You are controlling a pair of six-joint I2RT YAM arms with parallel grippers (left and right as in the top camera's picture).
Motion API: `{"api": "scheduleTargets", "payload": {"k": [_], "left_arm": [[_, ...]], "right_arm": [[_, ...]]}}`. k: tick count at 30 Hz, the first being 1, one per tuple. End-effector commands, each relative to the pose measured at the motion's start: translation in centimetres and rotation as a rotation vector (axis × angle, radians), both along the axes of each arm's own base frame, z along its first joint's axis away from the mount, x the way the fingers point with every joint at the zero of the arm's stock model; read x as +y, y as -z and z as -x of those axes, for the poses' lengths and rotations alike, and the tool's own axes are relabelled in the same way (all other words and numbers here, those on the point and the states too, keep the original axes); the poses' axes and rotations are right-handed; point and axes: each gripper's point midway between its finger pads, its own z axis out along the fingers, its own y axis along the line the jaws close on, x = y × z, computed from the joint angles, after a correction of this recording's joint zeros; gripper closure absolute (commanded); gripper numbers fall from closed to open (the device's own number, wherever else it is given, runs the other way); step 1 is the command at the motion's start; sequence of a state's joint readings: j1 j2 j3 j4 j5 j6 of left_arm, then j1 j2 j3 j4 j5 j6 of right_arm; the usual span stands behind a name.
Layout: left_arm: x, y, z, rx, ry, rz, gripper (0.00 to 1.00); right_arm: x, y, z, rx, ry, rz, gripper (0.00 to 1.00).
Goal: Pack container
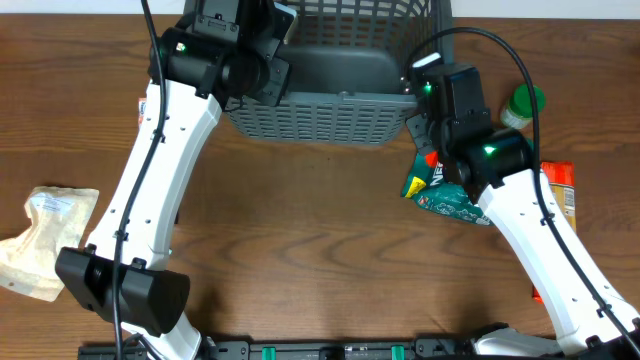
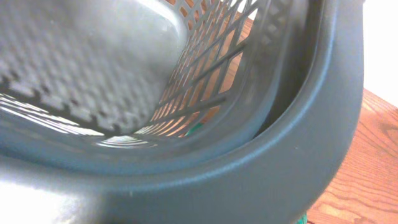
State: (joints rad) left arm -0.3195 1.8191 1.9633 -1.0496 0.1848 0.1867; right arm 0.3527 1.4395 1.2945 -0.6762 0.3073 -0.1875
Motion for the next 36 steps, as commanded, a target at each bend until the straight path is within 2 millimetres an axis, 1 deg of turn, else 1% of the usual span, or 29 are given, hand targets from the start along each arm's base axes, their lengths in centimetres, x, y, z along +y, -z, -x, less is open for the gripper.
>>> {"api": "scheduleTargets", "payload": {"k": [1,10,11,14,15,16,17,19,20,22,25,26,29,33,34,36], "left_arm": [[0.2,3.1,1.3,0.107,0.013,-0.047,0.95],[0.2,3.1,1.3,0.112,0.013,-0.048,0.94],[0.2,3.1,1.3,0.111,0.013,-0.049,0.94],[0.2,3.0,1.1,0.102,0.013,-0.047,0.94],[0.3,3.0,0.9,0.092,0.007,-0.052,0.85],[0.4,2.9,0.6,0.080,0.002,-0.056,0.66],[0.4,2.7,0.3,0.063,-0.003,-0.059,0.55],[0.4,2.4,-0.4,0.033,-0.009,-0.060,0.49],[0.3,2.2,-0.6,0.022,-0.010,-0.056,0.43],[0.2,2.0,-1.0,0.001,-0.010,-0.049,0.35],[0.0,1.6,-1.5,-0.021,-0.010,-0.042,0.32],[0.0,1.5,-1.7,-0.029,-0.011,-0.039,0.32],[-0.1,1.4,-1.9,-0.041,-0.011,-0.035,0.32],[-0.1,1.3,-2.0,-0.044,-0.012,-0.034,0.32],[-0.1,1.3,-2.0,-0.045,-0.013,-0.035,0.32],[0.4,1.3,-2.1,-0.053,-0.028,-0.057,0.32]], "right_arm": [[-0.2,-0.6,-0.4,-0.022,0.023,-0.019,0.94],[-0.2,-0.6,-0.4,-0.021,0.023,-0.018,0.94],[-0.2,-0.6,-0.4,-0.021,0.023,-0.018,0.95],[-0.2,-0.6,-0.4,-0.021,0.022,-0.018,0.85],[-0.2,-0.6,-0.4,-0.019,0.022,-0.018,0.83],[-0.2,-0.5,-0.3,-0.017,0.022,-0.017,0.80],[-0.3,-0.5,-0.3,-0.013,0.022,-0.016,0.76],[-0.2,-0.3,-0.1,-0.002,0.019,-0.015,0.65],[-0.2,-0.1,0.0,0.007,0.016,-0.016,0.63],[0.1,0.2,0.4,0.030,-0.001,-0.027,0.59],[0.9,1.0,1.2,0.081,-0.040,-0.057,0.45],[1.1,1.3,1.5,0.099,-0.052,-0.067,0.43],[1.6,1.8,2.3,0.138,-0.078,-0.087,0.33],[1.6,2.0,2.5,0.153,-0.080,-0.086,0.33],[1.6,2.0,2.5,0.152,-0.080,-0.086,0.37],[1.6,2.0,2.4,0.149,-0.080,-0.088,0.66]]}}
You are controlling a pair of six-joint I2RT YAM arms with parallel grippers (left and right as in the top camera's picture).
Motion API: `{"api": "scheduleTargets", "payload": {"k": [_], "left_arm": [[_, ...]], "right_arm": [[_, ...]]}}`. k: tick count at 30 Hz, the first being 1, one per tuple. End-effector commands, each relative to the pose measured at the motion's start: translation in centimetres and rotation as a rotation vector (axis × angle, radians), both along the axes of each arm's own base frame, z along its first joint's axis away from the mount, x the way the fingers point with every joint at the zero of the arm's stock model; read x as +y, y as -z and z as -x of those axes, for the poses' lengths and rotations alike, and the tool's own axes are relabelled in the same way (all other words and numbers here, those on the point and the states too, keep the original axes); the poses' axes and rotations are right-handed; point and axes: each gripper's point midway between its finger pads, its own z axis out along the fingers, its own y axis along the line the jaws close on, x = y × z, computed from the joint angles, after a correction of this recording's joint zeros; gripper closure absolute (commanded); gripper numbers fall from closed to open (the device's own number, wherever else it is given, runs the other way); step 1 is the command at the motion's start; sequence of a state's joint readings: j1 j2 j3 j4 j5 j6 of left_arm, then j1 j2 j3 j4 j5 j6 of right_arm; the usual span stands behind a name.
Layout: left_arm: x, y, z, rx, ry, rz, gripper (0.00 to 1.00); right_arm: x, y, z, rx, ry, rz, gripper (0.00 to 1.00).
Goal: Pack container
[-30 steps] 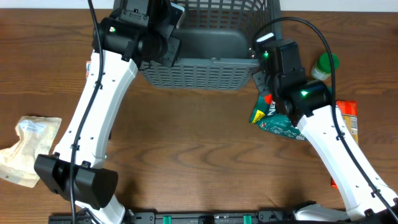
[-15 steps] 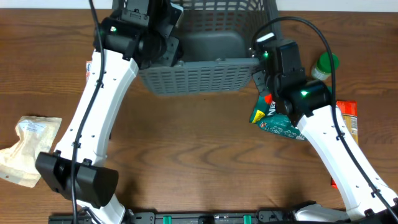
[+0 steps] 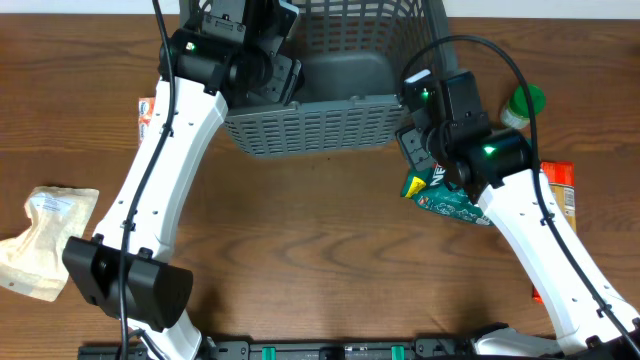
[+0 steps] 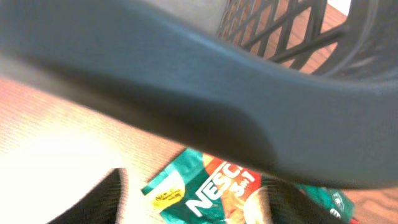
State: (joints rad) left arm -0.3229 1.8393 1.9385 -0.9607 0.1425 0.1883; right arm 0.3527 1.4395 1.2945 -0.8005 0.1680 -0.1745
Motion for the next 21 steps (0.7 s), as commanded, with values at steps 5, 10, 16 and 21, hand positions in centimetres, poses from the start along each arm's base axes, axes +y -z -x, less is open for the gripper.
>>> {"api": "scheduleTargets", "payload": {"k": [5,10,16,21], "left_arm": [[2.2,-1.0,-0.8,-0.072,-0.074,-0.101,0.32],[2.6,-5.3,-0.2,-0.190,-0.093,-0.069,0.32],[4.2,-10.2,4.4,-0.241,-0.132,-0.017,0.32],[7.7,-11.9,9.3,-0.210,-0.265,-0.044,0.32]], "right_arm": [[0.2,-0.4,-0.2,-0.003,0.000,-0.022,0.99],[2.1,-0.8,0.6,0.012,-0.061,-0.109,0.99],[6.0,-5.0,4.1,0.025,-0.217,-0.294,0.99],[6.3,-11.6,6.0,-0.062,-0.253,-0.356,0.99]]}}
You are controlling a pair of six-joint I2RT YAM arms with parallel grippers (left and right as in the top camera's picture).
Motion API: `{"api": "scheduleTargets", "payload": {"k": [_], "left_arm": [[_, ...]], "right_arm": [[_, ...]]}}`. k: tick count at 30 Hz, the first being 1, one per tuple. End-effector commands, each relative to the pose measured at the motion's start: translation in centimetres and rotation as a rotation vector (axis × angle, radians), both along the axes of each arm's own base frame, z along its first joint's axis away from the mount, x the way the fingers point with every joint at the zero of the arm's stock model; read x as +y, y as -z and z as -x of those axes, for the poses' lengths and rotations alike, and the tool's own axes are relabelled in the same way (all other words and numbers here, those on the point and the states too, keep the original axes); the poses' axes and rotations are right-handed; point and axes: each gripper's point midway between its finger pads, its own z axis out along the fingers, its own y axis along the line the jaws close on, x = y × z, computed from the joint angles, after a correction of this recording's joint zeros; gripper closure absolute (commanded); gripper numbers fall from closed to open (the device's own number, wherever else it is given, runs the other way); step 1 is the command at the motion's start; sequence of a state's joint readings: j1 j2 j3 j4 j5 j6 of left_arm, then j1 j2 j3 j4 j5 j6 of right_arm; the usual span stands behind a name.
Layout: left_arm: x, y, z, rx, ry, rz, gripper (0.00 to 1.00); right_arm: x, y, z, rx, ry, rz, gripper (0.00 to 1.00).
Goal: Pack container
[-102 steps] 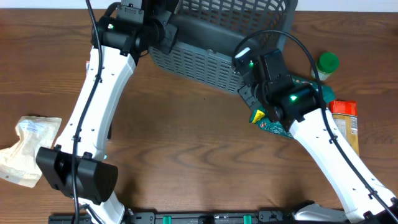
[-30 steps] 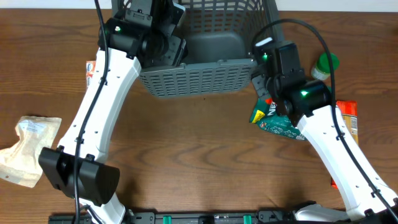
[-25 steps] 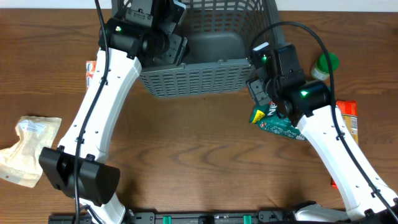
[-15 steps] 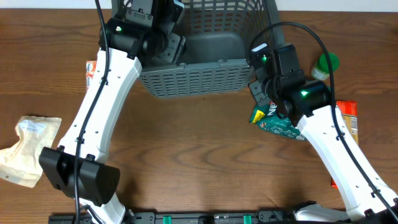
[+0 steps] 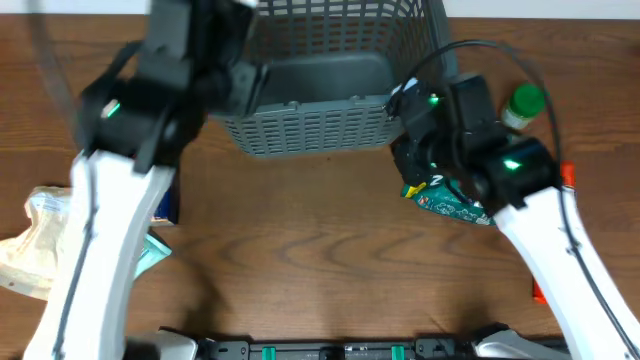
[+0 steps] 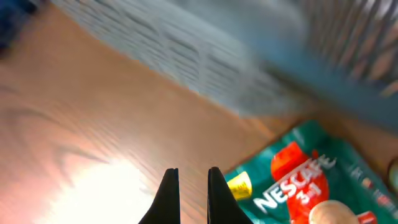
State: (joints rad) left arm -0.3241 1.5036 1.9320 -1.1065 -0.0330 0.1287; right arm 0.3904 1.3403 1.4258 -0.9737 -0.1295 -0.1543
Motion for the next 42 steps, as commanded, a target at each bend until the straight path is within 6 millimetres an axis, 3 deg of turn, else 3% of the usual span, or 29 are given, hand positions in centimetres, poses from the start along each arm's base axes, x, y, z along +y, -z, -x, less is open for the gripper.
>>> {"api": "scheduleTargets", "payload": {"k": [1,5,7,9,14,19,23,26,32,42], "left_arm": [[3.0,-1.0,2.3,-0.004,-0.151,-0.012,0.32],[5.3,-0.7,4.6,0.046,-0.252,-0.002,0.32],[5.9,-0.1,5.1,0.081,-0.290,0.005,0.32],[6.0,0.9,5.1,0.125,-0.308,0.011,0.32],[5.3,3.4,4.7,0.226,-0.296,0.006,0.34],[5.1,5.8,4.8,0.339,-0.336,0.005,0.71],[5.1,6.7,5.2,0.385,-0.339,-0.016,0.75],[5.0,6.9,5.1,0.394,-0.339,-0.013,0.91],[4.6,7.4,4.8,0.411,-0.328,-0.002,0.94],[4.0,9.7,2.5,0.454,-0.330,-0.021,0.94]], "right_arm": [[1.0,-7.1,1.2,-0.123,-0.032,-0.123,0.99],[-1.0,-13.1,-0.4,-0.284,0.077,-0.129,0.99],[-2.4,-14.6,-1.6,-0.333,0.143,-0.115,0.99],[-3.4,-15.0,-3.0,-0.338,0.196,-0.117,0.99],[-5.1,-11.8,-6.6,-0.244,0.292,-0.107,0.99],[-4.8,-7.9,-9.2,-0.149,0.286,-0.081,0.99],[-4.3,-5.7,-10.3,-0.098,0.274,-0.061,0.99],[-4.0,-4.4,-10.9,-0.066,0.264,-0.058,0.99],[-3.8,-3.0,-11.5,-0.035,0.264,-0.046,0.99],[-3.9,-2.6,-11.4,-0.025,0.259,-0.036,0.99]]}}
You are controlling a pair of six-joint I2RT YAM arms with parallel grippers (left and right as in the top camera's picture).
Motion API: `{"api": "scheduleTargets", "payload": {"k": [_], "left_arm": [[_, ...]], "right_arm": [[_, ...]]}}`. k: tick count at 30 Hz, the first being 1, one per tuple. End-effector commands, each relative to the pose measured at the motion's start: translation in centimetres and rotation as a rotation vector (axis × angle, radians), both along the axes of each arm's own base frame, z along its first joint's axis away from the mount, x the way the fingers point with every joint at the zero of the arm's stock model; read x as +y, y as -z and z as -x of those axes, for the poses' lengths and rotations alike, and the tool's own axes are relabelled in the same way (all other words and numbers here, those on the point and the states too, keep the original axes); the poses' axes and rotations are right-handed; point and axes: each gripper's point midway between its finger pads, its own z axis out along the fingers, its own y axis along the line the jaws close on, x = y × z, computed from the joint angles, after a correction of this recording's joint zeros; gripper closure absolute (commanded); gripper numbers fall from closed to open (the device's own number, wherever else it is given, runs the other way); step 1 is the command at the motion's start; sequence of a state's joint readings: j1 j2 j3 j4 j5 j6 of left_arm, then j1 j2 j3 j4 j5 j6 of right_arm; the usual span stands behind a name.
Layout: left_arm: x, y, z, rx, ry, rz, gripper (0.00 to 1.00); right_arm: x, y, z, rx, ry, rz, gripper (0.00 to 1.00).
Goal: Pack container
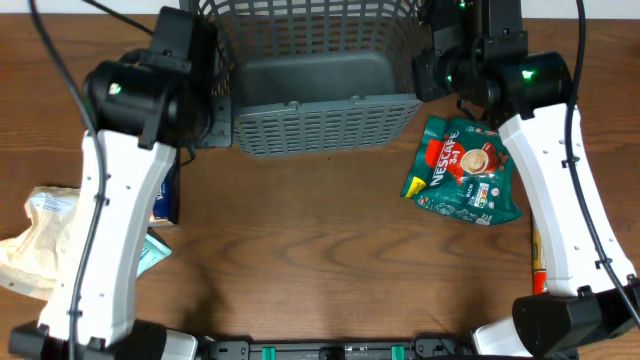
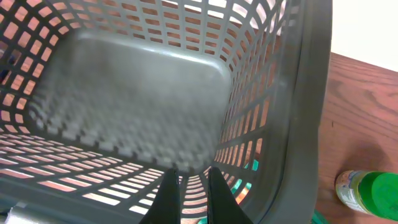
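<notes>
The grey plastic basket (image 1: pixel 320 120) stands at the back middle of the table, and nothing shows inside it (image 2: pixel 130 93). My right gripper (image 2: pixel 191 186) hangs over the basket's right rim (image 2: pixel 308 124) and looks into it; its fingers are nearly together with nothing between them. A green Nescafe packet (image 1: pixel 463 168) lies flat on the table to the right of the basket. My left arm (image 1: pixel 150 95) reaches to the basket's left wall; its fingers are hidden under the wrist.
A green-capped bottle (image 2: pixel 365 190) stands just outside the basket's right rim. At the left edge lie a beige pouch (image 1: pixel 38 240), a blue packet (image 1: pixel 166 205) and a teal packet (image 1: pixel 150 252). An orange item (image 1: pixel 536 268) shows behind my right arm.
My right gripper was low over the table beside the Nescafe packet; now it is higher and farther back, over the basket's right rim. My left arm has settled at the basket's left wall.
Both arms were at the basket, the left at its back left, the right pressed to its front right rim. The basket then sat slightly nearer. Then my right gripper was off the rim, shut above the table, and the left arm had shifted left. Now the packet lies uncovered.
</notes>
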State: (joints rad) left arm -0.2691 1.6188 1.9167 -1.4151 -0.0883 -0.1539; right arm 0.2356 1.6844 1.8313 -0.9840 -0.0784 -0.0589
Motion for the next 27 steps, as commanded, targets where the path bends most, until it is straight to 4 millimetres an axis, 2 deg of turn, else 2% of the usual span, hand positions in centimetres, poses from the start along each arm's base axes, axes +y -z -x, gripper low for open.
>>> {"api": "scheduleTargets", "payload": {"k": [1,10,21,27], "left_arm": [[-0.1,1.6,-0.7,0.046,-0.009,-0.008,0.94],[-0.4,3.9,-1.8,0.109,-0.009,-0.025,0.94],[-0.4,3.9,-2.1,0.102,-0.009,-0.024,0.94],[-0.6,3.7,-2.7,0.076,-0.005,-0.018,0.94]], "right_arm": [[-0.1,0.2,0.0,0.008,-0.004,0.000,0.99],[-0.5,0.7,0.3,0.026,-0.008,0.023,0.99],[-0.7,3.0,0.5,0.108,-0.006,0.040,0.99],[-0.8,3.4,0.9,0.133,-0.006,0.046,0.99]]}}
